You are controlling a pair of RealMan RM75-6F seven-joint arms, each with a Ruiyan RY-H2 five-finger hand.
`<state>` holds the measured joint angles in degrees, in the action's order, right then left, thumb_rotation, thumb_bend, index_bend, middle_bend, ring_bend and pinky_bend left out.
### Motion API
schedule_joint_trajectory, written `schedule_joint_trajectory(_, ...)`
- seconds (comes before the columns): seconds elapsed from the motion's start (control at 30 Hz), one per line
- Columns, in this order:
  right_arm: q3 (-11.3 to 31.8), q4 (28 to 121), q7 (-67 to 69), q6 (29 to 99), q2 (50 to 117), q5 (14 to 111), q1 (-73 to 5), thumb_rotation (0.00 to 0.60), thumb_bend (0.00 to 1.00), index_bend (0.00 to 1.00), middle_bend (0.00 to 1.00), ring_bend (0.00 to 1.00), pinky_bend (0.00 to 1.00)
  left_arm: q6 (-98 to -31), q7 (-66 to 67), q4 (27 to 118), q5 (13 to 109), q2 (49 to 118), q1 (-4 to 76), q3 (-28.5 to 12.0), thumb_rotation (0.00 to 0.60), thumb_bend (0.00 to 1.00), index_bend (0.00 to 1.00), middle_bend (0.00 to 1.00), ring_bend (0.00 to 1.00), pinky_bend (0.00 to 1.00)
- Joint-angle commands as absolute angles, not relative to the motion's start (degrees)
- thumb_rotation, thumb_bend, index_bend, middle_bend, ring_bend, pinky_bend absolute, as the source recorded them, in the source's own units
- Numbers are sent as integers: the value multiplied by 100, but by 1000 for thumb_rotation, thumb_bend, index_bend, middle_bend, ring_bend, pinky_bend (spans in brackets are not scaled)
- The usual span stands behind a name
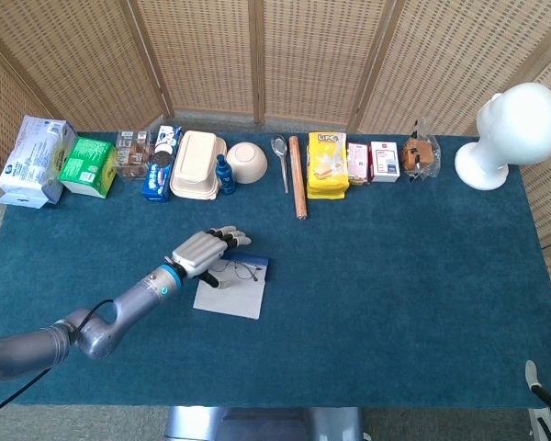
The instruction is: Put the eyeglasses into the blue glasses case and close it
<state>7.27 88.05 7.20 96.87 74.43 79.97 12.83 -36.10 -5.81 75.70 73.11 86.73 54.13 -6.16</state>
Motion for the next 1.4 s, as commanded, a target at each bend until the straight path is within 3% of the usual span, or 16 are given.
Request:
schedule_joint_trajectory(0.03, 734, 8815, 702, 9669, 7445, 7994, 1265, 600, 329, 0, 183, 0, 85, -3578, -639, 7602, 7348, 8666, 5394, -580, 457, 226, 134, 135, 78, 208)
schedule_joint_trajectory(0.47, 717, 8860, 669, 9706, 7434, 8007, 1268, 600, 329, 0, 184, 0, 85, -3260, -986, 7870, 7387, 8518, 5362, -462, 435, 225, 140, 135, 86, 225)
schedule_joint_trajectory(0.73, 684, 8857, 692, 9754, 7444, 8039, 1296, 600, 329, 0, 184, 0, 85, -3230, -1109, 7991, 7540, 8465, 5365, -426, 433, 226, 140, 102, 3, 151)
schedule_joint_trajectory(0.97, 672, 8861, 731, 9852, 7423, 8034, 1368, 600, 328, 0, 184, 0, 85, -3194, -1228, 8051, 7740, 8525, 5424, -400, 429, 226, 131, 87, 0, 99)
schedule_joint_trajectory(1.4, 680, 8858, 772, 9872, 7385, 8030, 1392, 600, 329, 0, 183, 0, 86, -3508, -1296, 7896, 7763, 8680, 5375, -512, 432, 226, 71, 49, 0, 96)
